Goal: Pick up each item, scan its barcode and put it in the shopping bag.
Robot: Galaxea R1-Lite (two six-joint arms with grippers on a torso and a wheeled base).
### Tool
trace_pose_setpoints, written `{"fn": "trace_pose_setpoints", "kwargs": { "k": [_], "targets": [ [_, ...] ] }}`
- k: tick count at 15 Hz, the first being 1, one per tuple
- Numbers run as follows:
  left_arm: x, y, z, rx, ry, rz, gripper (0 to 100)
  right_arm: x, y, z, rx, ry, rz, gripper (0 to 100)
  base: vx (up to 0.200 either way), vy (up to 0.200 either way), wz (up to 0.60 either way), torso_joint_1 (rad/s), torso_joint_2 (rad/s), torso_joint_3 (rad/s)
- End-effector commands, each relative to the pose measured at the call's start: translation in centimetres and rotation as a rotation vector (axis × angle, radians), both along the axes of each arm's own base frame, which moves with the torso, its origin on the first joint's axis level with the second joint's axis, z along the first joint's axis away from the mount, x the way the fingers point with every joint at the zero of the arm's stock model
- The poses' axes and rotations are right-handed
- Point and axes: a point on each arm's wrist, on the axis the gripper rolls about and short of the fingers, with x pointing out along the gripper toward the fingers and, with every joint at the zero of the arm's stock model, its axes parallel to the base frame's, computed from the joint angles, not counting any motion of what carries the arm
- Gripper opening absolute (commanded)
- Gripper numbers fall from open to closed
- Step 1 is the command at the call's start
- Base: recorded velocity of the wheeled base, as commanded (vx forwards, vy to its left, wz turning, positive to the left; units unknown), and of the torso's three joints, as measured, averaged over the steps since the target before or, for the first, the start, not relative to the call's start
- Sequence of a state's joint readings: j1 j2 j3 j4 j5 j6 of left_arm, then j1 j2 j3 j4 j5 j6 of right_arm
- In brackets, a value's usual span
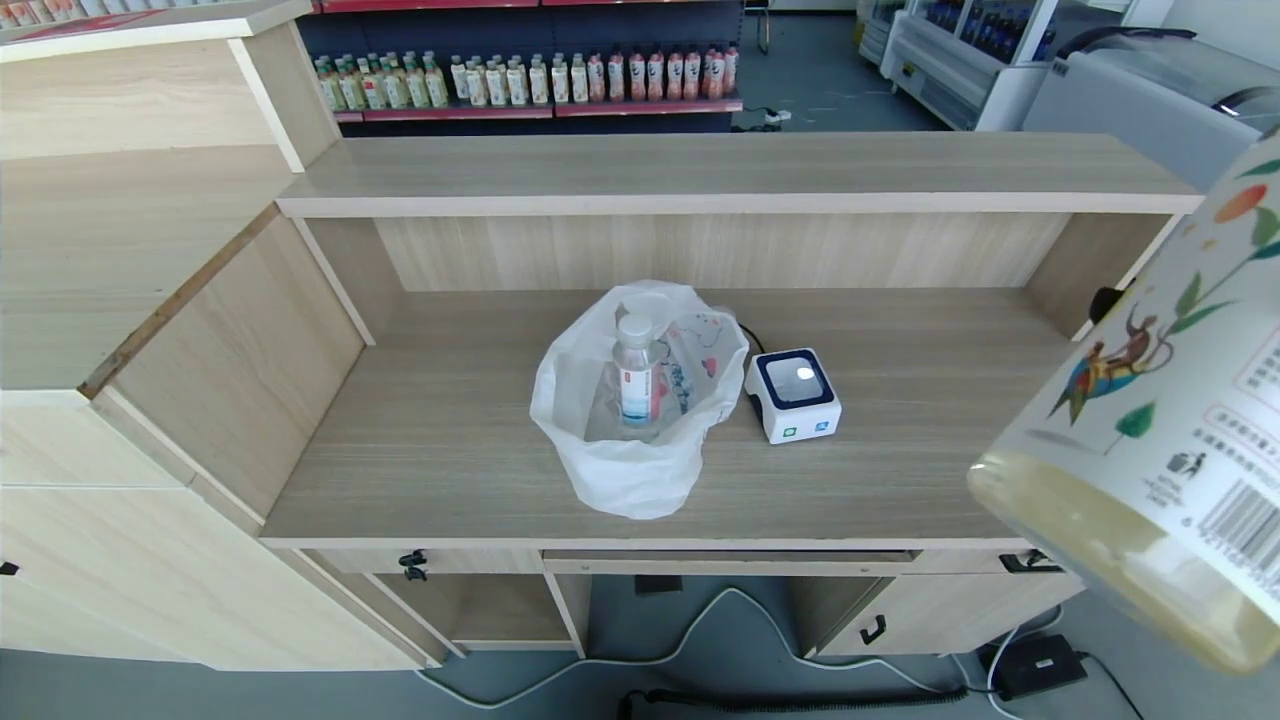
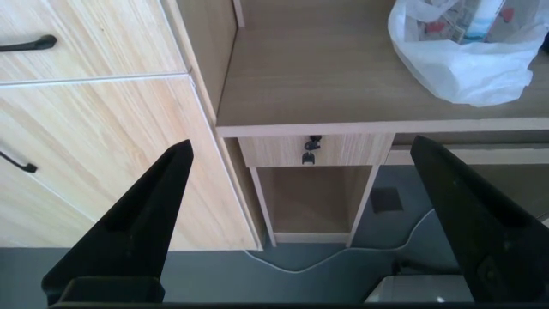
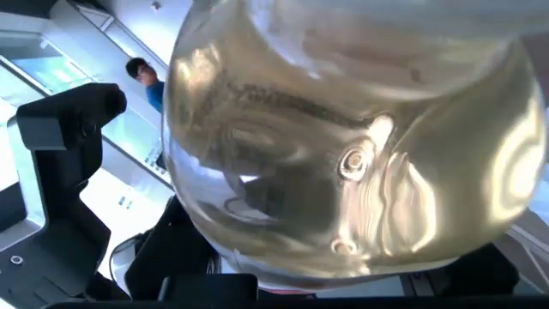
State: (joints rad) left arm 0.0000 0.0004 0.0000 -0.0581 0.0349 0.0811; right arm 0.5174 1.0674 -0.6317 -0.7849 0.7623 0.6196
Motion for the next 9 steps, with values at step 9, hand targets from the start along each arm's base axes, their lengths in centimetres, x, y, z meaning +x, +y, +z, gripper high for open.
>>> {"fn": "trace_pose_setpoints", "kwargs": {
  "k": [9],
  "targets": [
    [0.0, 0.0, 0.0, 0.0, -0.001, 0.0, 100, -1.6, -0.7, -1.4, -0.025, 0.022, 0.005, 0, 0.0, 0.0, 0.0, 0.0, 0.0, 0.0]
  ]
}}
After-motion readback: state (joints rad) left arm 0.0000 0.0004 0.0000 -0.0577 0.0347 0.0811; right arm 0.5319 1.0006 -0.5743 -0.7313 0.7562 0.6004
